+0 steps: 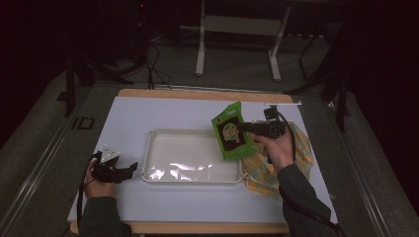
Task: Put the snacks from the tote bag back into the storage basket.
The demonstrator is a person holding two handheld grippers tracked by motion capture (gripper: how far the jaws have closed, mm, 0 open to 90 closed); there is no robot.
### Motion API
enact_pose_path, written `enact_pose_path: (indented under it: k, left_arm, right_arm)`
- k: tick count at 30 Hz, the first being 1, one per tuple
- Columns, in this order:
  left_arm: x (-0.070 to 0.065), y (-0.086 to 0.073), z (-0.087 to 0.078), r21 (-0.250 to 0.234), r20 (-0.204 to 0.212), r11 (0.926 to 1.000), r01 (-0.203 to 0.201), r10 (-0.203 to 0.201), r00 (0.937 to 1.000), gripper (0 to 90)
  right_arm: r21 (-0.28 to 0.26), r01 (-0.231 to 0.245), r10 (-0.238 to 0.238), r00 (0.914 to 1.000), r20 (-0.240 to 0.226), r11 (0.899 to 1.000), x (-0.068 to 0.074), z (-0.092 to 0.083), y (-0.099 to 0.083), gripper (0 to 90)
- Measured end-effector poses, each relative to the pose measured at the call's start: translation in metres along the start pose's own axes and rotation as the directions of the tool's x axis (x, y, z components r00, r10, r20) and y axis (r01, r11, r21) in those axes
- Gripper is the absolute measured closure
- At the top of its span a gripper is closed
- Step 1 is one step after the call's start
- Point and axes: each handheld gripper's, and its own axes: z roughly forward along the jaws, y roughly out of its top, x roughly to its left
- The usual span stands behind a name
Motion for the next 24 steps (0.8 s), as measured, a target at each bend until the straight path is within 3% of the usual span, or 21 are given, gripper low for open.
enact_pose_path:
  k: [7, 24]
  left_arm:
    - [0.000, 0.000, 0.000, -0.001, 0.001, 1.0000, 0.002, -0.002, 1.0000, 20.1]
    - [0.000, 0.000, 0.000, 0.000, 0.001, 1.0000, 0.000, 0.000, 1.0000, 20.1]
  right_arm:
    - [0.027, -0.003, 0.003, 0.9998, 0.019, 1.000, -0.001, 0.012, -0.011, 73.3]
    - [0.035, -0.011, 0.009, 0.9986, 0.053, 0.999, 0.001, 0.028, -0.025, 73.1]
